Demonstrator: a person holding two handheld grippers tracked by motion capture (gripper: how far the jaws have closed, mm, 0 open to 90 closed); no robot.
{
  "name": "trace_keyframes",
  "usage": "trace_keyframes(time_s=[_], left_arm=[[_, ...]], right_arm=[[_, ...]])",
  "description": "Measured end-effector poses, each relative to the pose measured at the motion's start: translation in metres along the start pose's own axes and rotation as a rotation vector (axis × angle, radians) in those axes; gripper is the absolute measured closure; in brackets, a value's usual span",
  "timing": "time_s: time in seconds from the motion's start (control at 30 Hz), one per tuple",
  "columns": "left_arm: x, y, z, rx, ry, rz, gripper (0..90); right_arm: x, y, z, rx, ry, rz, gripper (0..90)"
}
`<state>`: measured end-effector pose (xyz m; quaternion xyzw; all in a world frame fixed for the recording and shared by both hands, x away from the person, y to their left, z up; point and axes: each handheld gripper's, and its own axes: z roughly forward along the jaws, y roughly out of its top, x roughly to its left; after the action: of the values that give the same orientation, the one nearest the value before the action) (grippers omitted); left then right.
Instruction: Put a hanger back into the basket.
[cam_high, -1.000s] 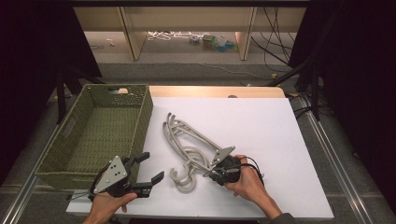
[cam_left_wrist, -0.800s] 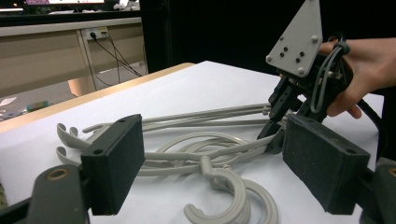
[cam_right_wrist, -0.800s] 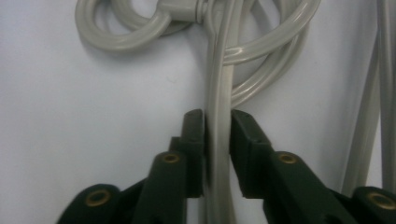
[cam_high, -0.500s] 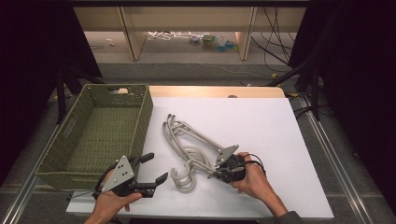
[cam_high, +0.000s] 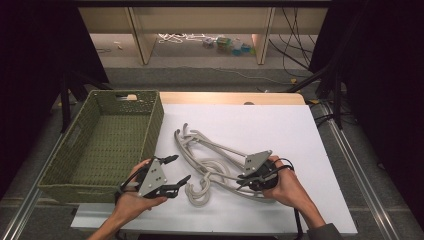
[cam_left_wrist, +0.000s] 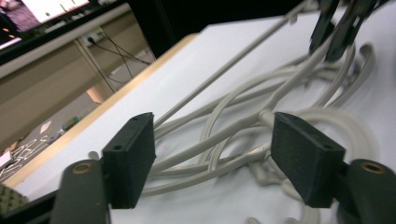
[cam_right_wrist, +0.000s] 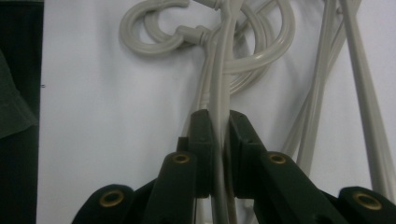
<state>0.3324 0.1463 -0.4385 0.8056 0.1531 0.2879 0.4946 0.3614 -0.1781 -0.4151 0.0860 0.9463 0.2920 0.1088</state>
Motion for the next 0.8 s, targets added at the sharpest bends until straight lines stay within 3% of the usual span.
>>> trace_keyframes(time_s=[0.03, 0.1, 0.2, 0.33, 0.47, 0.8], left_arm=[[0.001, -0.001, 0.004, 0.009, -0.004, 0.001, 34.4], [0.003, 0.002, 0.011, 0.025, -0.006, -0.036, 34.8], [0.004, 0.003, 0.019, 0.054, 0.004, 0.002, 36.5], [0.004, 0.001, 0.026, 0.088, -0.019, -0.005, 37.4], [0.004, 0.004, 0.032, 0.104, -0.012, 0.060, 37.4], [0.000, 0.007, 0.053, 0.120, -0.048, 0.135, 41.9]], right_arm=[[0.000, 0.000, -0.003, -0.010, 0.007, 0.000, 82.0], [0.000, 0.000, -0.008, -0.021, 0.001, -0.003, 82.0], [0.000, 0.000, -0.015, -0.026, 0.010, -0.010, 82.0], [0.000, 0.001, -0.024, -0.045, 0.016, -0.022, 82.0], [0.000, 0.002, -0.033, -0.056, 0.015, -0.034, 82.0], [0.001, 0.003, -0.041, -0.078, 0.029, -0.042, 82.1]])
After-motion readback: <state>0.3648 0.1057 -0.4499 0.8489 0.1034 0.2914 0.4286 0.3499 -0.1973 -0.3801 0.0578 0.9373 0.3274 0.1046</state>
